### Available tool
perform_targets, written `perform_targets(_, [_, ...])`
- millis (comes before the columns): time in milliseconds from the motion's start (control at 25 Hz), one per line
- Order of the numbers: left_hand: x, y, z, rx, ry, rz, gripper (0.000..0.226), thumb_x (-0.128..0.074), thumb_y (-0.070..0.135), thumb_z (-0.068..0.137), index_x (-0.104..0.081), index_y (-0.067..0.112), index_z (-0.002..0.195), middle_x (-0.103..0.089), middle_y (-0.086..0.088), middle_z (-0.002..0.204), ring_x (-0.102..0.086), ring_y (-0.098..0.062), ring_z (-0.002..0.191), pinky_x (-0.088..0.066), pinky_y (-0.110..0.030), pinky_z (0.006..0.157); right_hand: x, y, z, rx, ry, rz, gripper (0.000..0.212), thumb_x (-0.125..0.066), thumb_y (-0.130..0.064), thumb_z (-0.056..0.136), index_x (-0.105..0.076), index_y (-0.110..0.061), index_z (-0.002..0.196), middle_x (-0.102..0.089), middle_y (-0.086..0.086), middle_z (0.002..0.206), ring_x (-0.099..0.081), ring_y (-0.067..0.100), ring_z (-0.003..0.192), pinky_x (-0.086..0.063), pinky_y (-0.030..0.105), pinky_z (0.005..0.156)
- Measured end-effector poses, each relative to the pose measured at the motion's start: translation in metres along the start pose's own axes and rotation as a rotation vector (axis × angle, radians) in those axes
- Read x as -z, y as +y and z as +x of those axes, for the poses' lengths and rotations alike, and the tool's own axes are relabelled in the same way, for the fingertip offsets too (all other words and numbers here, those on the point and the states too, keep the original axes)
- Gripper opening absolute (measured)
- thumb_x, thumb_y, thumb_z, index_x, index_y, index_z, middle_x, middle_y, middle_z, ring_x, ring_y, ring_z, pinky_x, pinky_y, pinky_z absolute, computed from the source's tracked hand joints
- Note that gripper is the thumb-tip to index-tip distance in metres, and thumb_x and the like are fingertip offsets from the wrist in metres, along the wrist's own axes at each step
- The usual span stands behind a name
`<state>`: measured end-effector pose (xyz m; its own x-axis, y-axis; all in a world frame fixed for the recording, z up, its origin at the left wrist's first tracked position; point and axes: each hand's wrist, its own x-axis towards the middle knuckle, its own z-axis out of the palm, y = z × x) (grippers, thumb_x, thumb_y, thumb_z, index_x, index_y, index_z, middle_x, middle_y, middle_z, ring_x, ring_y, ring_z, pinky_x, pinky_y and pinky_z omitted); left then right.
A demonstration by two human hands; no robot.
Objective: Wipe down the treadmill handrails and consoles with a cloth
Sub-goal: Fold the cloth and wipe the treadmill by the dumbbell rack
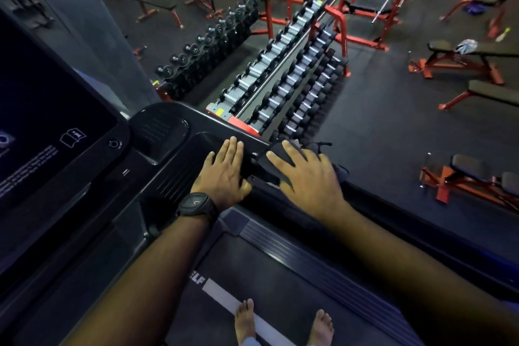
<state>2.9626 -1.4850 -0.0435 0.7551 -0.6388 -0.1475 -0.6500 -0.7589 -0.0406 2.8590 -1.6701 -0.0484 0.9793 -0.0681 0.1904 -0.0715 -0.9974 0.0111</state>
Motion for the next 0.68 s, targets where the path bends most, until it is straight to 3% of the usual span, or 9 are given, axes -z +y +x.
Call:
perform_targets(160, [0.0, 0.001, 0.002, -0.006, 0.008, -0.031, 0.089, -0.042, 0.045, 0.089, 0.003, 0.008, 0.157, 0.007, -0.011, 0.165, 0.006, -0.022, 0.153, -0.011, -0.046, 0.123, 0.013, -0.005, 0.044, -0.273, -0.182, 0.169, 0.061, -0.041, -0.05, 0.097, -0.025, -0.041, 0.155, -0.035, 0.001, 0.159, -0.049, 0.034, 0.128, -0.041, 0.05, 0.099])
perform_targets(320, [-0.002, -0.001, 0.001, -0.042, 0.014, 0.02, 0.087, -0.039, 0.045, 0.09, 0.003, 0.008, 0.157, 0.007, -0.011, 0.165, 0.006, -0.022, 0.153, -0.01, -0.046, 0.122, 0.0, 0.0, -0.001, -0.067, 0.005, -0.008, 0.061, -0.047, -0.05, 0.093, -0.033, -0.039, 0.152, -0.04, 0.003, 0.155, -0.055, 0.033, 0.121, -0.045, 0.048, 0.092])
perform_targets(480, [-0.001, 0.0, 0.001, -0.056, -0.004, -0.033, 0.087, -0.041, 0.044, 0.091, 0.003, 0.008, 0.157, 0.007, -0.011, 0.165, 0.007, -0.022, 0.153, -0.01, -0.046, 0.123, 0.007, -0.009, 0.044, -0.355, -0.182, 0.153, 0.059, -0.039, -0.05, 0.098, -0.026, -0.038, 0.155, -0.04, 0.003, 0.154, -0.049, 0.036, 0.128, -0.039, 0.052, 0.099])
perform_targets(600, [-0.001, -0.001, 0.0, -0.056, -0.013, -0.031, 0.087, -0.042, 0.042, 0.091, 0.004, 0.007, 0.156, 0.008, -0.011, 0.165, 0.008, -0.022, 0.153, -0.009, -0.045, 0.124, -0.001, -0.023, 0.015, -0.101, -0.027, -0.041, 0.062, -0.046, -0.051, 0.096, -0.028, -0.038, 0.154, -0.037, 0.005, 0.157, -0.048, 0.035, 0.131, -0.041, 0.052, 0.097])
perform_targets(680, [0.001, -0.003, 0.003, -0.067, -0.008, -0.06, 0.088, -0.043, 0.042, 0.091, 0.003, 0.007, 0.156, 0.008, -0.011, 0.165, 0.008, -0.022, 0.152, -0.008, -0.044, 0.124, -0.001, -0.011, 0.043, -0.17, -0.046, 0.075, 0.058, -0.042, -0.051, 0.097, -0.029, -0.04, 0.153, -0.043, 0.003, 0.154, -0.051, 0.034, 0.127, -0.042, 0.051, 0.096])
